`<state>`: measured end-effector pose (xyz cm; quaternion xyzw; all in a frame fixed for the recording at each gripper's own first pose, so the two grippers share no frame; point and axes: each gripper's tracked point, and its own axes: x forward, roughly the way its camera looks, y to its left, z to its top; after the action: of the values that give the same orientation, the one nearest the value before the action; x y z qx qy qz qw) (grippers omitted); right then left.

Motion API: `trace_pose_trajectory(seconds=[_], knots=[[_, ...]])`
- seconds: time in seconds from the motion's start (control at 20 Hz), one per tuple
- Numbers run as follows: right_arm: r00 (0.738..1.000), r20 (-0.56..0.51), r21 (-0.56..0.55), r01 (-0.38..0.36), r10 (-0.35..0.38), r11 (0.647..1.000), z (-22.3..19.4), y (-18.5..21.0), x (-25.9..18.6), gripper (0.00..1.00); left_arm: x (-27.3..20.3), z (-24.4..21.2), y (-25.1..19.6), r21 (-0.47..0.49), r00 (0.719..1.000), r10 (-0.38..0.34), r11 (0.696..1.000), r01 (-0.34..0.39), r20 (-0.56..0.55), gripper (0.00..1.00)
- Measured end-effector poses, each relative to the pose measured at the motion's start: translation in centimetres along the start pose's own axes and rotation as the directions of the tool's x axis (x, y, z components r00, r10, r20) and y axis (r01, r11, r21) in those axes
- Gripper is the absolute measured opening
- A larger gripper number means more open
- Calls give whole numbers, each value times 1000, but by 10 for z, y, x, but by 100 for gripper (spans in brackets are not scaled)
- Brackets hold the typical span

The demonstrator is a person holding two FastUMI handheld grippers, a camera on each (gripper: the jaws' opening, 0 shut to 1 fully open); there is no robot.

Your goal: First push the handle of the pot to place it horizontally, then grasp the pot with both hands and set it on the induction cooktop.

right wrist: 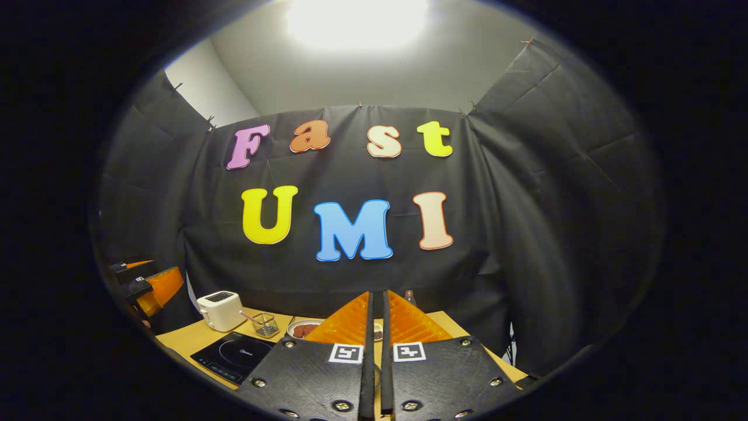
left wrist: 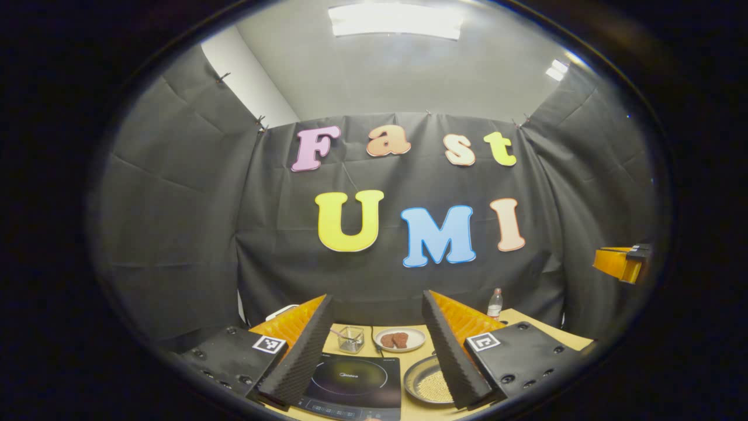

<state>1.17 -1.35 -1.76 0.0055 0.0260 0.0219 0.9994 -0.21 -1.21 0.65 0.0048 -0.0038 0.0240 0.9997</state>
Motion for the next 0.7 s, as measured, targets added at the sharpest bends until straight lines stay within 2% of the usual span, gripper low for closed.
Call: trace_pose_trajectory(seconds=[0.05,0.1,0.2,0.4,0.55,0.7], knots=[[1000,-13,2,-12,12,1000,-1,6,-1,2,-1,-1,0,4,1000,6,1000,-6,0,99],[999,-27,6,-22,22,1000,-7,7,-2,2,0,0,-2,1,1000,11,1000,-11,2,96],[997,-54,1,-47,47,999,-17,6,5,2,-1,0,-5,-1,1000,23,1000,-23,1,99],[983,-110,18,-147,148,989,-39,20,12,2,-5,0,-6,17,998,67,998,-67,2,94],[963,-148,31,-223,225,974,-57,36,13,2,-12,-3,0,39,994,106,994,-106,-2,96],[931,-202,38,-303,304,952,-77,58,13,2,-18,-6,12,53,989,145,988,-144,-15,99]])
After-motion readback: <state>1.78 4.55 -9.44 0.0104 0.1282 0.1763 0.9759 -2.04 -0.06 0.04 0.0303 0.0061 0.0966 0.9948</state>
